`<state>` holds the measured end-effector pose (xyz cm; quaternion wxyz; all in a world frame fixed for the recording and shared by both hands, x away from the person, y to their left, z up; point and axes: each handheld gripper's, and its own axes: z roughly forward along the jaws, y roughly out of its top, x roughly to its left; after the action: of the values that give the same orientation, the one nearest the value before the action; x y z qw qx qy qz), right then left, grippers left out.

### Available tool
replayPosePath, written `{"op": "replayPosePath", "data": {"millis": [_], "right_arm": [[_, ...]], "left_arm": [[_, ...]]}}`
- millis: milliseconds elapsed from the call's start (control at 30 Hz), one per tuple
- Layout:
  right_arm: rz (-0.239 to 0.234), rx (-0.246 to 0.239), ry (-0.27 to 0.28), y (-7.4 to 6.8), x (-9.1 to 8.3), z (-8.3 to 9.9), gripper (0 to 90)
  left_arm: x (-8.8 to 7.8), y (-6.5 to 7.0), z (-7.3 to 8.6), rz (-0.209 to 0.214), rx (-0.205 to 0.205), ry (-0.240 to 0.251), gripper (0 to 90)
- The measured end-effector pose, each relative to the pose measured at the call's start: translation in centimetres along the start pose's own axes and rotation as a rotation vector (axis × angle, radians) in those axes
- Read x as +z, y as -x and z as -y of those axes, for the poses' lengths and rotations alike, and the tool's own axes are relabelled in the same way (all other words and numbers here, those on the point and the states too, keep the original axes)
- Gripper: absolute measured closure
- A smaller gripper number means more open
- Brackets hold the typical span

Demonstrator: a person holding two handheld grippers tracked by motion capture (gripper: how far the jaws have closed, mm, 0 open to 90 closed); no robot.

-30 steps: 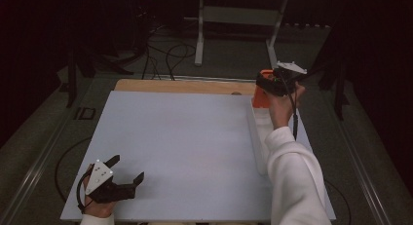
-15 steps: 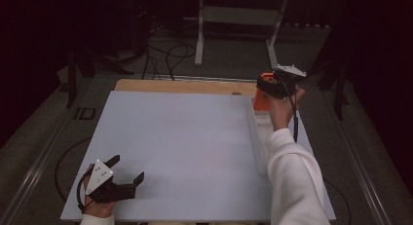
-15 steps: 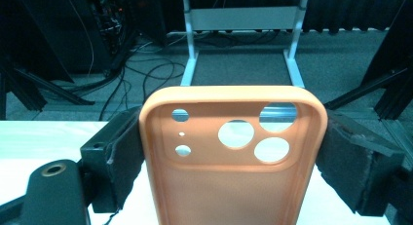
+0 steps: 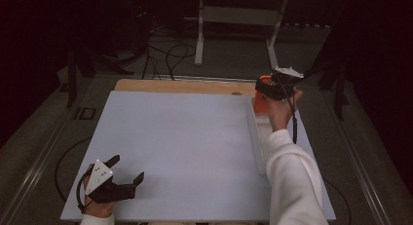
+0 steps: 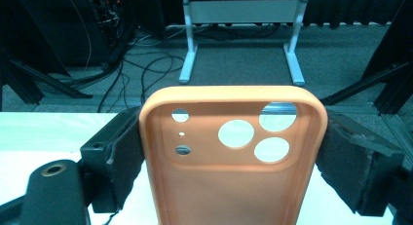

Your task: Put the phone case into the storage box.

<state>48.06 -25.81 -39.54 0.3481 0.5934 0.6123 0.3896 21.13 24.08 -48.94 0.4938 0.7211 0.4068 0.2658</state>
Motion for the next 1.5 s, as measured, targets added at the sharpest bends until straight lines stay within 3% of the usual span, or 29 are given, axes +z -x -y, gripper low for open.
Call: {"op": "replayPosePath", "data": {"millis": [1500], "right_arm": [[0.007,-0.016,-0.061,0.2,0.8,1.8,16.4]], "left_arm": [[0.0,0.0,0.0,0.001,0.002,0.0,0.0]]}}
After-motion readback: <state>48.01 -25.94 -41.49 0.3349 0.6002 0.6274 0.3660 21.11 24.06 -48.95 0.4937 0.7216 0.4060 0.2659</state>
